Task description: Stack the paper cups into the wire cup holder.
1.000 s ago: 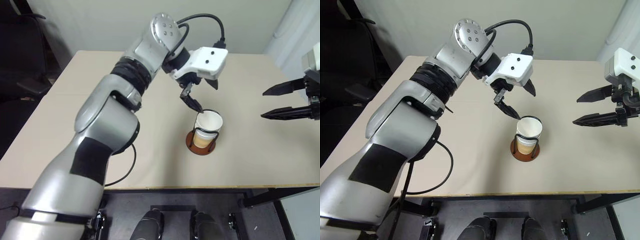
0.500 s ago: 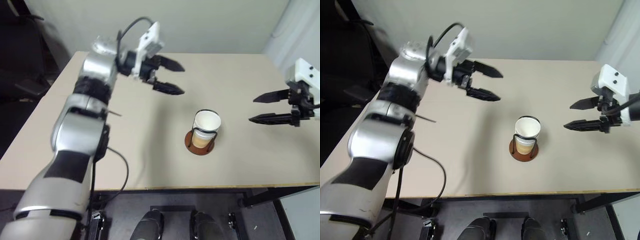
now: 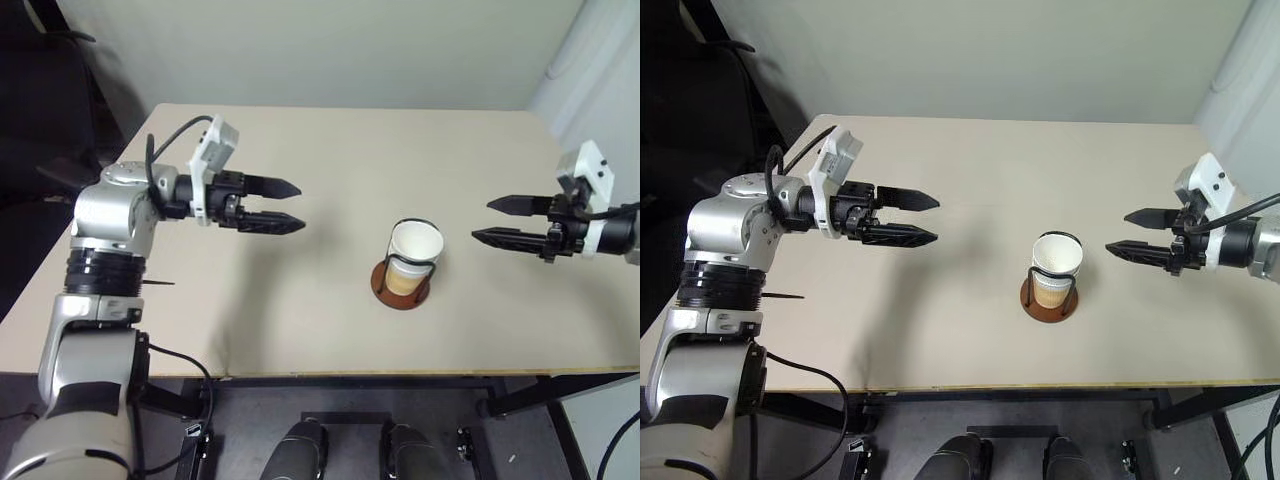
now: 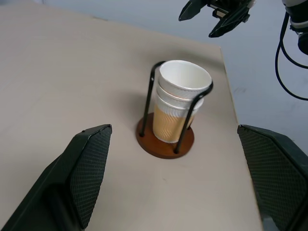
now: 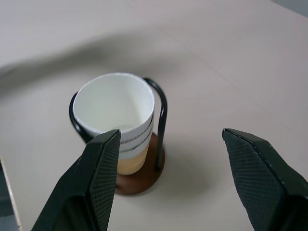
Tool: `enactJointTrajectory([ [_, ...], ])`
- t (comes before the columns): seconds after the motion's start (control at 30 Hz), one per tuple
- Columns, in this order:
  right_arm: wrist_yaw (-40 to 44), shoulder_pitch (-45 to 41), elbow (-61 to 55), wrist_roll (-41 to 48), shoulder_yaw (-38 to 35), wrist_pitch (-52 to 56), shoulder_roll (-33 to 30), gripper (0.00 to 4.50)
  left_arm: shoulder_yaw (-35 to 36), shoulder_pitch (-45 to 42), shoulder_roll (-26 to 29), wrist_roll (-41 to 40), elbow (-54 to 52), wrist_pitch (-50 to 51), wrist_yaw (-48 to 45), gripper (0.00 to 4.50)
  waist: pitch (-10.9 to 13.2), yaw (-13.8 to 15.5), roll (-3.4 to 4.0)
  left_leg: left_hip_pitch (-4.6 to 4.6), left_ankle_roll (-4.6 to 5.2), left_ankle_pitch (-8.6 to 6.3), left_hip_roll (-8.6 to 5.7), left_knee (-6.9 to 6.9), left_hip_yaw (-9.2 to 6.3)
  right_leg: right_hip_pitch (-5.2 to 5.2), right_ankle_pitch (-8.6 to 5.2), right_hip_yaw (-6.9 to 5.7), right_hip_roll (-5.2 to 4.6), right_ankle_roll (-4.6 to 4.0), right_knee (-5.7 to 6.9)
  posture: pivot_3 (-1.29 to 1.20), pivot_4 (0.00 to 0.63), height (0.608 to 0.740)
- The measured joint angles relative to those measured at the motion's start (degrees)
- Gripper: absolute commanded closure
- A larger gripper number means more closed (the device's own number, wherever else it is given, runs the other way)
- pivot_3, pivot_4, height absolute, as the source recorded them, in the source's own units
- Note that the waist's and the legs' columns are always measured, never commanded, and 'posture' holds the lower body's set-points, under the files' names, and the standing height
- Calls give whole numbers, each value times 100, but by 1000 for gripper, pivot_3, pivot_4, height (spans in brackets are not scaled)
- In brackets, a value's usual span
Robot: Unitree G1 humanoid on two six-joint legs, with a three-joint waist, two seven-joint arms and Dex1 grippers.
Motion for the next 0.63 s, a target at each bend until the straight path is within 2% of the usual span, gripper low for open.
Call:
enactJointTrajectory([
  [0.17,145,207,-129,179,-107,49,-224,1091,-86,-155,436,84,432,-153,-325,25,0,-50,0,9,21,-10,2,-5,-9,-6,20,4,7,-29,15,0,150,740],
  [0.4,135,177,-164,225,-114,45,-255,1091,-85,-770,661,339,1371,-533,-335,25,0,-67,0,-3,-59,-37,2,-11,-20,-18,28,6,11,-42,16,0,150,740],
  [0.63,171,167,-160,220,-51,-32,-255,1091,5,-621,830,433,1442,-537,-221,25,0,-87,-1,-7,-10,4,2,-65,-20,-38,14,4,11,-37,-12,0,150,740],
])
